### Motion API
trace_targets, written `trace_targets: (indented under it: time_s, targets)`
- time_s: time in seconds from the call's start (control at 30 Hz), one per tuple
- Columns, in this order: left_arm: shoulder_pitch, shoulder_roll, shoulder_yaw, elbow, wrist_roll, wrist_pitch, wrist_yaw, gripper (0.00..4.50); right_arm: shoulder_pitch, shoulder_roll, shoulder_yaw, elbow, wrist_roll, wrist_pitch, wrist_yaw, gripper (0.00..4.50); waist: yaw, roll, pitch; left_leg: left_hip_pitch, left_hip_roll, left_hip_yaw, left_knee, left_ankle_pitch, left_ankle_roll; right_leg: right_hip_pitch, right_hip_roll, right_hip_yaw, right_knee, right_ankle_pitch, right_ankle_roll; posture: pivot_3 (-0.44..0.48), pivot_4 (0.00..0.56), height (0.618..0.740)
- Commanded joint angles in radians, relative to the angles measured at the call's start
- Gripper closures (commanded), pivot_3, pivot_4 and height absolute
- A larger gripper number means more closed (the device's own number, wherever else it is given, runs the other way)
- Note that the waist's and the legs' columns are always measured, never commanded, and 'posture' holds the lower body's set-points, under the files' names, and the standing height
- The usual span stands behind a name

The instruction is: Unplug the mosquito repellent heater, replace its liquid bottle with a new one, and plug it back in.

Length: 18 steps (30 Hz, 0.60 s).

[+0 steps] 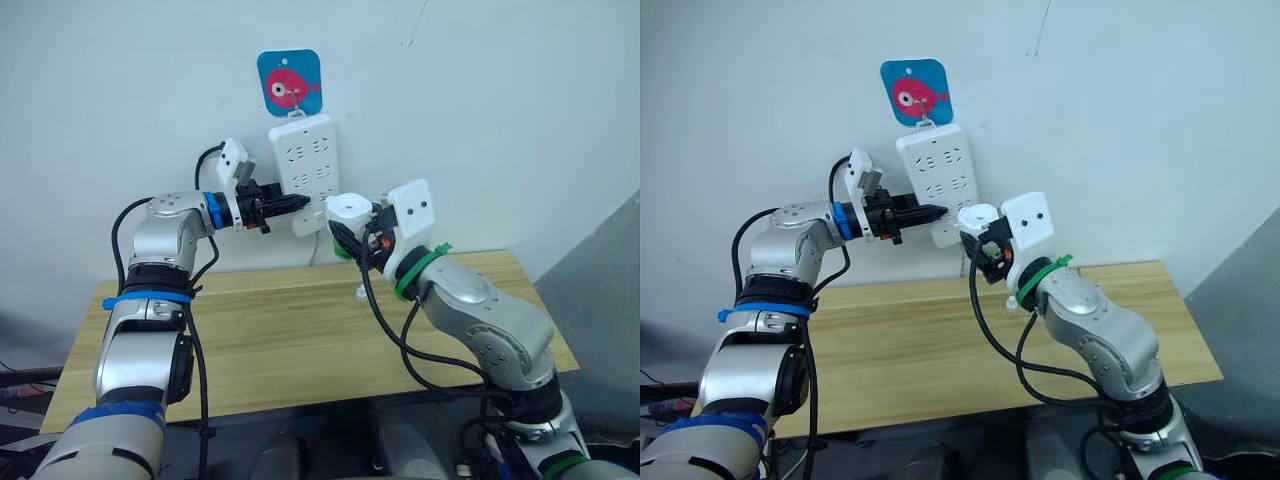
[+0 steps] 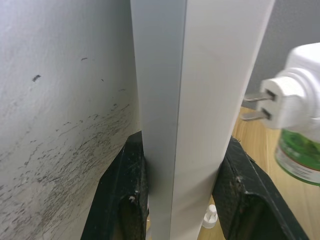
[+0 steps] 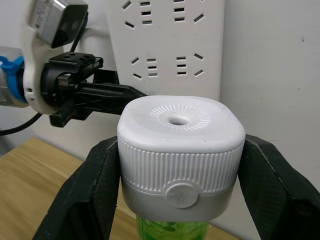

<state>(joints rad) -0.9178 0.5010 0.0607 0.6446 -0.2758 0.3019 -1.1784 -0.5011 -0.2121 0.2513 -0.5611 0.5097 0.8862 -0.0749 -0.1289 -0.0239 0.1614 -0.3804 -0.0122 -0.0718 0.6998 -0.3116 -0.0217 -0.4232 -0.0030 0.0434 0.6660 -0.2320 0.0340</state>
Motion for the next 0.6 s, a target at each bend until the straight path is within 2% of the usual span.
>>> trace_targets:
  time_s: [0.03, 0.6]
  targets:
    - [-0.011, -0.002, 0.02, -0.05, -0.03, 0.008, 0.013, 3.2, -0.018, 0.03, -0.004, -0.015, -0.049, -0.031, 0.009, 1.5, 0.0, 0.0, 0.0, 0.0, 0.0, 0.0, 0.0, 0.0, 0.0, 0.0, 0.0, 0.0, 0.0, 0.0, 0.0, -0.202, 0.112, 0.74]
    - [0.004, -0.003, 0.022, -0.08, -0.033, 0.02, 0.017, 3.2, -0.006, 0.137, 0.021, 0.074, -0.216, -0.102, 0.067, 1.5, -0.001, 0.0, 0.0, 0.0, -0.001, 0.0, 0.0, 0.0, -0.001, -0.003, -0.002, 0.0, 0.006, 0.0, 0.0, -0.193, 0.111, 0.74]
